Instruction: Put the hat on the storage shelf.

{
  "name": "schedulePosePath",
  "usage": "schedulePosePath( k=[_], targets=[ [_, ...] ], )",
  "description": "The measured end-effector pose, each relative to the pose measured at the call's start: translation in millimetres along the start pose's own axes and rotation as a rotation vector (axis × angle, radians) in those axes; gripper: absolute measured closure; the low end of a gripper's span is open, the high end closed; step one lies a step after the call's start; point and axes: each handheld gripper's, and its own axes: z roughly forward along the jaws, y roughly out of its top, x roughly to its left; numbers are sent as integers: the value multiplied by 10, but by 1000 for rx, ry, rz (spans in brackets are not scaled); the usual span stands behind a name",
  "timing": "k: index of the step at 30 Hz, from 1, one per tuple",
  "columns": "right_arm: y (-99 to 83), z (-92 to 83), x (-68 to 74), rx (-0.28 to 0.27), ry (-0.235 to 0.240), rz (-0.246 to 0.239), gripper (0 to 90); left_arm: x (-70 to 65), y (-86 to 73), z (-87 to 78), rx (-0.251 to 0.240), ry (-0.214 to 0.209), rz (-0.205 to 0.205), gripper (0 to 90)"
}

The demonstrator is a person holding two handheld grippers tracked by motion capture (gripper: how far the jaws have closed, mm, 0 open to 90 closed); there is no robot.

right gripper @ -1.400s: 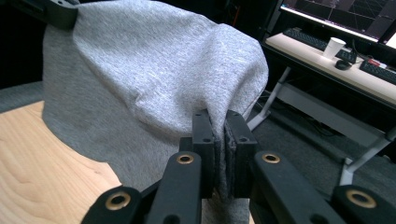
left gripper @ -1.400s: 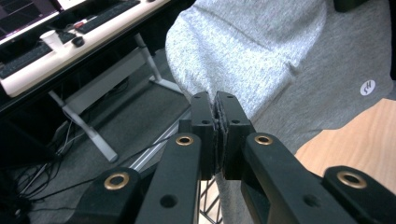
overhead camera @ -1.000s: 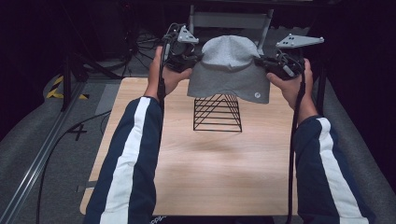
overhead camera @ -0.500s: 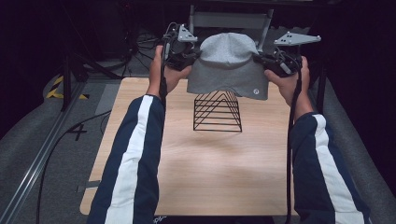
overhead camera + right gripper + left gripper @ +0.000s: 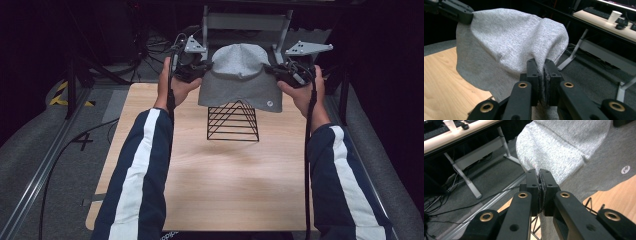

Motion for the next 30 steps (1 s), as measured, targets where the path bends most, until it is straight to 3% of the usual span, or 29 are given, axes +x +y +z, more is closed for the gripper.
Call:
schedulePosePath(
  k=[8, 13, 19, 22, 30],
  targets=[
    [-25, -142, 72, -19, 19, -22, 846, -98, -29, -151, -33, -45, 25, 869],
    [-47, -189, 91, -22, 20, -26, 846, -158, -91, -189, -29, -60, 31, 869],
    [-111, -138, 149, 4, 22, -40, 846, -181, -207, -112, 2, -57, 35, 869],
    [-152, -95, 158, 28, 0, -57, 846, -201, -244, -46, 28, -51, 52, 868],
    [-366, 82, 172, 59, 25, -41, 846, -240, -394, 160, 56, -63, 29, 867]
  ],
)
